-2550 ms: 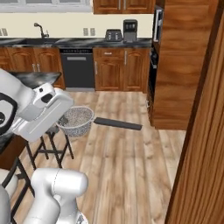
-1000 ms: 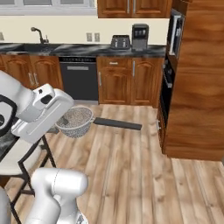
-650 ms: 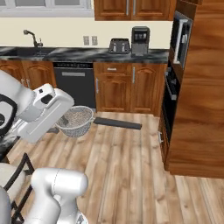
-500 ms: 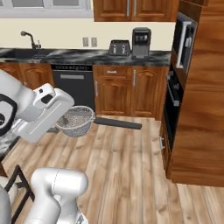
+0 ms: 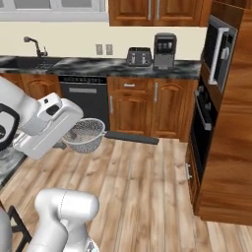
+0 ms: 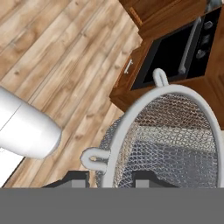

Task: Open the cabinet and setup a tea strainer by placing it in the bowl upright.

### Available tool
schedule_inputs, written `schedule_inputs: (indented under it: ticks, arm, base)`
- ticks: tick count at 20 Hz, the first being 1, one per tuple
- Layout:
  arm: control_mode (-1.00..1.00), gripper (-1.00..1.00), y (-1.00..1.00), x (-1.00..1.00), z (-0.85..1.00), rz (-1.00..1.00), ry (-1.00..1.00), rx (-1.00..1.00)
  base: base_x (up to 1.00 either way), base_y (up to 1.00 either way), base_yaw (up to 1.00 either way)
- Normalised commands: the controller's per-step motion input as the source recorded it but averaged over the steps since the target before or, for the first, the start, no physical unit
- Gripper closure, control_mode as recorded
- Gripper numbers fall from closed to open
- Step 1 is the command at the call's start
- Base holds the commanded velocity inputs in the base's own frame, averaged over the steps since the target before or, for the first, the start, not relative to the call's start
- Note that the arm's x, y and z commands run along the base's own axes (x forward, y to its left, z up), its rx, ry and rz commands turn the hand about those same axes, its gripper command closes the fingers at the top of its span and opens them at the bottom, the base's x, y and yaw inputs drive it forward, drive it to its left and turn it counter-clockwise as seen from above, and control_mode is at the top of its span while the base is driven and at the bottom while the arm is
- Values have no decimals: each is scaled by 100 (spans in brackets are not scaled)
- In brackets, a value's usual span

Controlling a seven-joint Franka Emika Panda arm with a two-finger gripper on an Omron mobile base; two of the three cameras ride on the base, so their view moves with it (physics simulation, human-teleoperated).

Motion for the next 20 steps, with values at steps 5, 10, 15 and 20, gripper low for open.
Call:
schedule_inputs:
  ticks: [5,10,15,20]
  arm:
    - [100,100,0,0,0,0,0,0]
    - [100,100,0,0,0,0,0,0]
    - [100,100,0,0,0,0,0,0]
    - [100,100,0,0,0,0,0,0]
  base:
    - [100,53,0]
    - [100,18,3]
    - [100,0,-3]
    - [100,19,-6]
